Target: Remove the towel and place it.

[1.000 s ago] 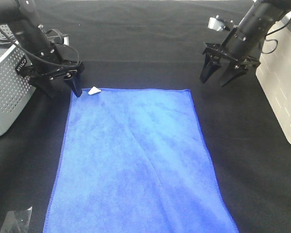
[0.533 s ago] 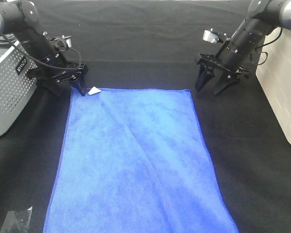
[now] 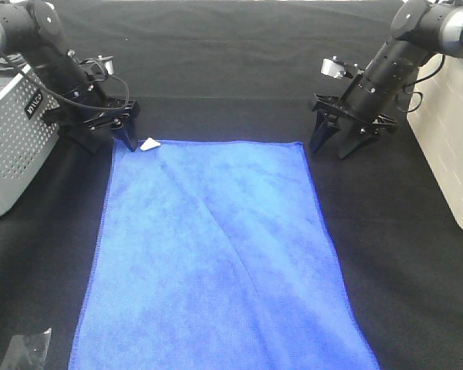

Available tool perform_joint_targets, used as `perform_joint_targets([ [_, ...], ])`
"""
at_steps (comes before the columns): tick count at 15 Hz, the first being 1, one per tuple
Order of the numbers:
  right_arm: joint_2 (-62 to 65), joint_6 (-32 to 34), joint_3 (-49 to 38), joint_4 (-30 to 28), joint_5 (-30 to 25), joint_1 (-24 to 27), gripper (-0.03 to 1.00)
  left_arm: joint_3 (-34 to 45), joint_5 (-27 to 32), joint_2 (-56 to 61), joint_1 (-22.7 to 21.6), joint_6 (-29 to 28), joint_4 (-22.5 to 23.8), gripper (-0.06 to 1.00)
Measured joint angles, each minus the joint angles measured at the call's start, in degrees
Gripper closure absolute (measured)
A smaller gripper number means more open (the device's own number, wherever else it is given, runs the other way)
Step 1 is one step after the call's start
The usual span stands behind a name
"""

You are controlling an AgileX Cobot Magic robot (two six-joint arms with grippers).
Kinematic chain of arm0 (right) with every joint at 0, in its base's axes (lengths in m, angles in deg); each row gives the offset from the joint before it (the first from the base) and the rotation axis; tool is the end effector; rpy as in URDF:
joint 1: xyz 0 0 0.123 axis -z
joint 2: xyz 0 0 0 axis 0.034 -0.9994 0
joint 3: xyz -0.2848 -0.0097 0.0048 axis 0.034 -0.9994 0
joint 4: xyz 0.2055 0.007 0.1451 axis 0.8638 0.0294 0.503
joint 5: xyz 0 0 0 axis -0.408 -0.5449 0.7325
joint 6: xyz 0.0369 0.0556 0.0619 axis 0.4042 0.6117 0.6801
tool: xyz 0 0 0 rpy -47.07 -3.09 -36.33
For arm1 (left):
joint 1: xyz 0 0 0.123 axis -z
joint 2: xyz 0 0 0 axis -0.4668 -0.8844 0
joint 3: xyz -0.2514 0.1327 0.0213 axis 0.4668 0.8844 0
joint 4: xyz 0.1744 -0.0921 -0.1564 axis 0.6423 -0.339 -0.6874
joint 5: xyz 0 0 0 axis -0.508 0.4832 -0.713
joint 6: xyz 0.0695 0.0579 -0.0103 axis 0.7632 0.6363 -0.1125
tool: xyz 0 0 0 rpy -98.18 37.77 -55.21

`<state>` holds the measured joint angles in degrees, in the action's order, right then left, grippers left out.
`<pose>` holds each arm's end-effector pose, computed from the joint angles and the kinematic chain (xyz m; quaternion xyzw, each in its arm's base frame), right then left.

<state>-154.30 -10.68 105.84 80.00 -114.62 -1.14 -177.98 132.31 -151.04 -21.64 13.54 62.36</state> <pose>0.5063 0.0595 0.0995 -0.0716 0.9808 0.1786 0.0316 0.5178 -0.0795 0.1057 0.0635 0.9846 -0.1336 0.0930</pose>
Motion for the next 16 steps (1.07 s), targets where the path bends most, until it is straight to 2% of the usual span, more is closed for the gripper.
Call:
perform_joint_targets([
  [4, 0.0, 0.0, 0.06, -0.74, 0.23, -2.35, 0.34, -0.23, 0.29, -0.11, 0.0, 0.0, 0.0, 0.2],
  [9, -0.06, 0.11, 0.06, -0.57, 4.41, -7.05, 0.34, -0.23, 0.63, -0.11, 0.23, 0.17, -0.97, 0.2],
  [13, -0.17, 0.11, 0.06, -0.23, 7.33, -9.11, 0.34, -0.23, 1.09, -0.11, 3.72, 0.17, -1.15, 0.2],
  [16, -0.17, 0.11, 0.06, -0.52, 7.56, -9.4, 0.34, -0.23, 1.09, -0.17, 5.9, 0.17, -2.41, 0.2],
])
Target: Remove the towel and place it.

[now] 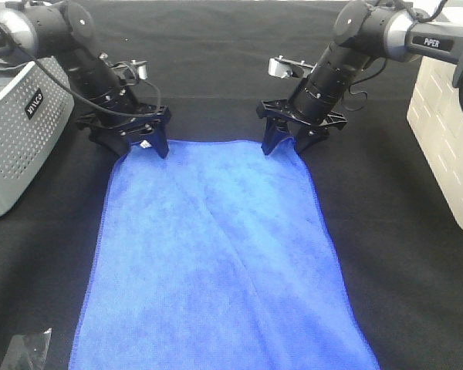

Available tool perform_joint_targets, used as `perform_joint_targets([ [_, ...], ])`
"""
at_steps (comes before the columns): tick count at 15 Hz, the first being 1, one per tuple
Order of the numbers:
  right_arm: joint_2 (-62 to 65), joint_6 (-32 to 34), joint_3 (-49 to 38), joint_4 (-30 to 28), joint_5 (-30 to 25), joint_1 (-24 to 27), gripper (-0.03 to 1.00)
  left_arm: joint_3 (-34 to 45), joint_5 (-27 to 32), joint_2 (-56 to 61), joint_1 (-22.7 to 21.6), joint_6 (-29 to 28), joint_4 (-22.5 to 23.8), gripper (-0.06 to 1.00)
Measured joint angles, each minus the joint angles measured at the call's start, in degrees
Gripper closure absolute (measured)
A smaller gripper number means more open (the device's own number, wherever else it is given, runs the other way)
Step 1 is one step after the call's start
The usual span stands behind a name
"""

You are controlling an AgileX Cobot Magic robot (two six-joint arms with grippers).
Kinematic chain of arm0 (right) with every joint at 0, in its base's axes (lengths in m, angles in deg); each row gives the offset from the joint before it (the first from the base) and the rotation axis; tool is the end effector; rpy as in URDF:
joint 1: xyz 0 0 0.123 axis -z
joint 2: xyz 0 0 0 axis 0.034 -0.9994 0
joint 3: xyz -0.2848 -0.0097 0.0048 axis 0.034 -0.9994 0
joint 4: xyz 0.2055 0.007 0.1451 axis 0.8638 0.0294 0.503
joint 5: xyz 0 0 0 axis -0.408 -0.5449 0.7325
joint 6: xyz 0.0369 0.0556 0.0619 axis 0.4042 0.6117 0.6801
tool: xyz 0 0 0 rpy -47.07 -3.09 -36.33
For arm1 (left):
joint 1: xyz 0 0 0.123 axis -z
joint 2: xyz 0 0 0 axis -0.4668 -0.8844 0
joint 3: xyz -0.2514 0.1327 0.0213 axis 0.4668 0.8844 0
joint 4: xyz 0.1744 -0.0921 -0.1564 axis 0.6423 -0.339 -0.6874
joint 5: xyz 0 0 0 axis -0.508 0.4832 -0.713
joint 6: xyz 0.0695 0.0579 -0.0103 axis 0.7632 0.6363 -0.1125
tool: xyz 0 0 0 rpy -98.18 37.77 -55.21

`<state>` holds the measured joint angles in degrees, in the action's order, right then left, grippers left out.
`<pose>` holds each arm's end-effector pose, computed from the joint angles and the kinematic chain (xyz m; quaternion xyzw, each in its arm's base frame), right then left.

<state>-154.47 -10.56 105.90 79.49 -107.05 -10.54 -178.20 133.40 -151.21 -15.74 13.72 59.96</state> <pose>0.5019 0.1415 0.0989 -0.1402 0.9717 0.1720 0.0806 0.5053 -0.1356 0.1059 0.1092 0.9785 -0.1576 0.0762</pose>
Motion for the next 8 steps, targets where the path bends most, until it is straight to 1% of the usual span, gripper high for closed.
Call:
perform_joint_targets([
  [2, 0.0, 0.17, 0.0, -0.29, 0.06, -0.11, 0.34, 0.0, -0.06, 0.0, 1.38, 0.0, -0.17, 0.2],
  [5, 0.0, 0.29, 0.0, -0.63, 0.06, -0.11, 0.35, 0.0, -0.06, -0.11, 2.64, 0.0, -0.46, 0.26],
  [6, 0.0, 0.34, 0.0, -0.97, 0.06, -0.23, 0.37, 0.0, -0.06, -0.11, 2.64, -0.06, -0.23, 0.31],
  [7, 0.0, 0.4, 0.0, -1.43, 0.06, -0.23, 0.41, 0.0, -0.06, -0.23, 2.64, -0.17, 0.17, 0.38],
  [8, 0.0, 0.52, 0.0, -2.06, 0.17, -0.23, 0.46, 0.0, -0.06, -0.4, 2.64, -0.17, 0.74, 0.47],
])
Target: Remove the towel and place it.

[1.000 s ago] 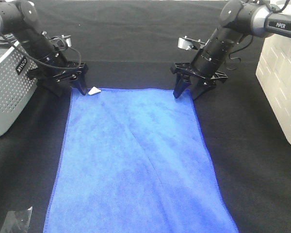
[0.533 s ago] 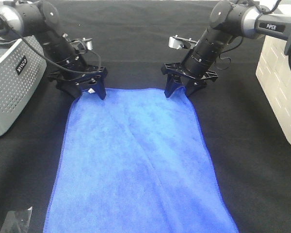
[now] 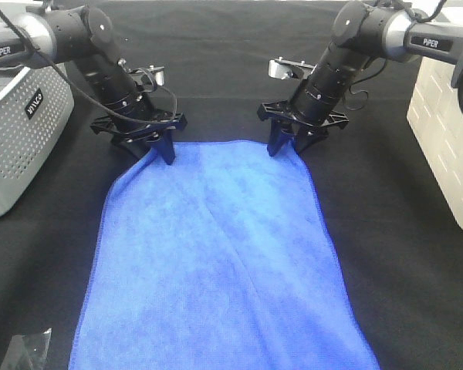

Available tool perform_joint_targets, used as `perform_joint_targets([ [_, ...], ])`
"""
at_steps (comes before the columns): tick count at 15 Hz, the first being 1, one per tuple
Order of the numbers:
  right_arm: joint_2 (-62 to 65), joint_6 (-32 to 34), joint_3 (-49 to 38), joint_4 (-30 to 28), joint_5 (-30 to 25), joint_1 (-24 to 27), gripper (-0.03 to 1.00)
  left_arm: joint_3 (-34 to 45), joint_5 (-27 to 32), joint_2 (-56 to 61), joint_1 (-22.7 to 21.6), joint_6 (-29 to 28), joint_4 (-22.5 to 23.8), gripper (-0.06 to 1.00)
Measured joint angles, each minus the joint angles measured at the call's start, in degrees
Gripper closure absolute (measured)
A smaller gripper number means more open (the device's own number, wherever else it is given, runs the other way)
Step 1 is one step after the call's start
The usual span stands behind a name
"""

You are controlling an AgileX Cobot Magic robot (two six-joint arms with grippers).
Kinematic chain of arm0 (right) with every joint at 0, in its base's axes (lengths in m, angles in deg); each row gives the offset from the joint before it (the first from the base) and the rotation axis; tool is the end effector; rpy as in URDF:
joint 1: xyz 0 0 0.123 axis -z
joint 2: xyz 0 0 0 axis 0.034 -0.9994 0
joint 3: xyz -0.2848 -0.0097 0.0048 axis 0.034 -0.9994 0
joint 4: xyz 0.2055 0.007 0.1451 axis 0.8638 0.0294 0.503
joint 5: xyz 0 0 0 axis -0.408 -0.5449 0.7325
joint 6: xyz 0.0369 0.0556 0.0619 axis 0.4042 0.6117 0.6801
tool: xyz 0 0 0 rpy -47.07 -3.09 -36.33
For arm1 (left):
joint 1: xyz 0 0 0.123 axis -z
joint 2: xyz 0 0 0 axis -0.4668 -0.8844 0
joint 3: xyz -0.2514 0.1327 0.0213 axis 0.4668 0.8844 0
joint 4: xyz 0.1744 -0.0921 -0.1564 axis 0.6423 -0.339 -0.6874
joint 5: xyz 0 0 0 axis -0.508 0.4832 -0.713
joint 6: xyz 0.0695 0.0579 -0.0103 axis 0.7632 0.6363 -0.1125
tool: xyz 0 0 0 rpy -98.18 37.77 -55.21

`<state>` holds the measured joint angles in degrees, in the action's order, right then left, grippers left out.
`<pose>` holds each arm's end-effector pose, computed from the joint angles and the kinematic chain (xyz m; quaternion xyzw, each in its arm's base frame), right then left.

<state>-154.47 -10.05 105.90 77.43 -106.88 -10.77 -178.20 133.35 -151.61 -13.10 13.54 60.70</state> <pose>0.5018 0.1408 0.0979 -0.1450 0.9737 0.1561 0.0813 0.4986 -0.1577 0.1019 0.1321 0.9769 -0.1530 0.0698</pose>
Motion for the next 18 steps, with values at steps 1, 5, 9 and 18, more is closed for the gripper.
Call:
perform_joint_targets([
  [1, -0.11, 0.34, 0.0, -0.46, 0.0, 0.0, 0.56, 0.0, 0.0, -0.11, 0.0, 0.0, 0.57, 0.59],
  [5, -0.29, 0.74, 0.0, -2.81, 0.06, -0.06, 0.94, 0.0, 0.0, -0.17, 0.11, 2.35, 1.49, 0.92],
  [9, 0.46, 0.74, 0.0, -9.57, 2.86, -0.4, 0.94, -0.8, -0.17, -0.11, 0.29, 5.44, 2.69, 0.92],
  [18, 1.49, -0.29, 11.29, -22.98, 6.99, -0.4, 0.94, -9.34, -8.65, -0.29, 0.34, 9.11, 3.04, 0.92],
])
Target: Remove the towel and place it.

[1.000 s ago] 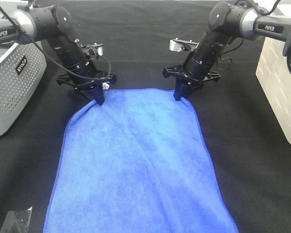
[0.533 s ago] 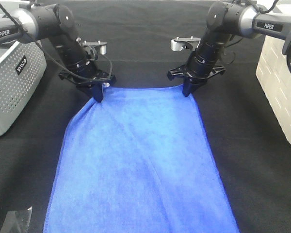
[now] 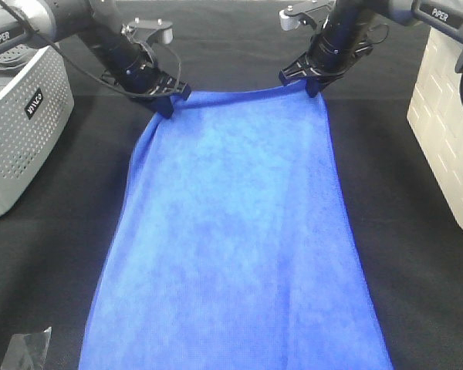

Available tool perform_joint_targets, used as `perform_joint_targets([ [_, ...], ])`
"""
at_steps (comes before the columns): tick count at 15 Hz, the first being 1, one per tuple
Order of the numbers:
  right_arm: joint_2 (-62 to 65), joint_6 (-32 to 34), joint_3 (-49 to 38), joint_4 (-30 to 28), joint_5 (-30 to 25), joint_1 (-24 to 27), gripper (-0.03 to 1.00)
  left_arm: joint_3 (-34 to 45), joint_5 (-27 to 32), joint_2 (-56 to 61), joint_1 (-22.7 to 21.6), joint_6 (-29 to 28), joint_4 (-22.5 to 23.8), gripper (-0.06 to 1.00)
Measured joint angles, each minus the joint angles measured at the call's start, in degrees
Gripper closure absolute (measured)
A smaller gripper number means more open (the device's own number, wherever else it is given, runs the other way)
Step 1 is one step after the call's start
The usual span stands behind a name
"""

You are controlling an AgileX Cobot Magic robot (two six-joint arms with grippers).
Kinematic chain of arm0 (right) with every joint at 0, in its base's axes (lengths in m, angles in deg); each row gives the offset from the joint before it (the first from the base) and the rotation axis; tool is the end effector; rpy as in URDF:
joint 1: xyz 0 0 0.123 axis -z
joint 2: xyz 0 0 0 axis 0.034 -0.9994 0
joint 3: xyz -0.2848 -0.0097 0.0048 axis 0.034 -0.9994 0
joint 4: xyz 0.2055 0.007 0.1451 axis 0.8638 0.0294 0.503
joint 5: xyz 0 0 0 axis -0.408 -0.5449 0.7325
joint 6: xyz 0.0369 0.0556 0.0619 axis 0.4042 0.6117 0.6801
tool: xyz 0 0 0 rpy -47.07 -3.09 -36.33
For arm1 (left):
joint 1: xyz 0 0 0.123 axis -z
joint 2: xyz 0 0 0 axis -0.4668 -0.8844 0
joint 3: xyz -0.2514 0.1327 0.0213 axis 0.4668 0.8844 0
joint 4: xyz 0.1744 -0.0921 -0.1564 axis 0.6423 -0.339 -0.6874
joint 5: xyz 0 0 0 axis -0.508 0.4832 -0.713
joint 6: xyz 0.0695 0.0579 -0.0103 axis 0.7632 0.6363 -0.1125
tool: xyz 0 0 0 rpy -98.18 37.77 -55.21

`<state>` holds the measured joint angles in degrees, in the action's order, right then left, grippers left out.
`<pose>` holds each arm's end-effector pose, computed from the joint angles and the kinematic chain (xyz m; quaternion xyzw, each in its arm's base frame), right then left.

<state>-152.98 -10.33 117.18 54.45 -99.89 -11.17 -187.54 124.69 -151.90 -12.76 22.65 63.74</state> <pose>0.5388 0.1209 0.1663 -0.2227 0.9410 -0.0267 0.2533 0.5296 -0.1630 0.1473 0.2162 0.9405 -0.1210 0.2324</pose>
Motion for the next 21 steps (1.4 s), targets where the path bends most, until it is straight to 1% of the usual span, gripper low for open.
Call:
perform_joint_targets([
  [3, 0.0, 0.0, 0.0, -2.23, 3.09, 0.0, 0.94, -0.4, -5.79, 0.0, 0.23, 2.41, 0.46, 0.92],
  [4, 0.0, 0.0, 0.0, -2.52, 4.7, 0.0, 0.94, -0.4, -7.22, 0.0, 0.23, 3.21, 0.69, 0.92],
  [5, 0.0, 0.06, 0.0, -2.98, 7.51, 0.0, 0.94, -0.4, -10.43, 0.0, 0.29, 5.04, 1.03, 0.92],
  [6, 0.0, 0.11, 0.0, -3.04, 8.59, 0.0, 0.94, -0.4, -11.29, 0.0, 0.29, 6.02, 1.2, 0.92],
  [8, 0.0, 1.49, 0.0, -4.01, 12.61, 0.0, 0.94, -0.4, -14.9, 0.0, 0.29, 9.85, 1.26, 0.92],
  [9, 0.0, 2.46, 0.0, -4.53, 13.98, 0.0, 0.94, -0.4, -16.5, 0.0, 0.29, 10.43, 1.55, 0.92],
  [14, 0.0, 5.79, 0.0, -4.98, 17.93, 0.0, 0.94, -0.4, -22.52, 0.0, 0.4, 11.4, 1.95, 0.92],
  [17, 0.0, 6.42, 0.0, -5.21, 19.77, 0.17, 0.94, -0.4, -26.7, 0.0, 0.4, 11.63, 1.95, 0.92],
  [21, -2.46, 8.82, 0.23, -5.21, 20.86, 0.23, 0.94, -0.4, -28.53, -2.81, 0.4, 11.69, 1.89, 0.92],
])
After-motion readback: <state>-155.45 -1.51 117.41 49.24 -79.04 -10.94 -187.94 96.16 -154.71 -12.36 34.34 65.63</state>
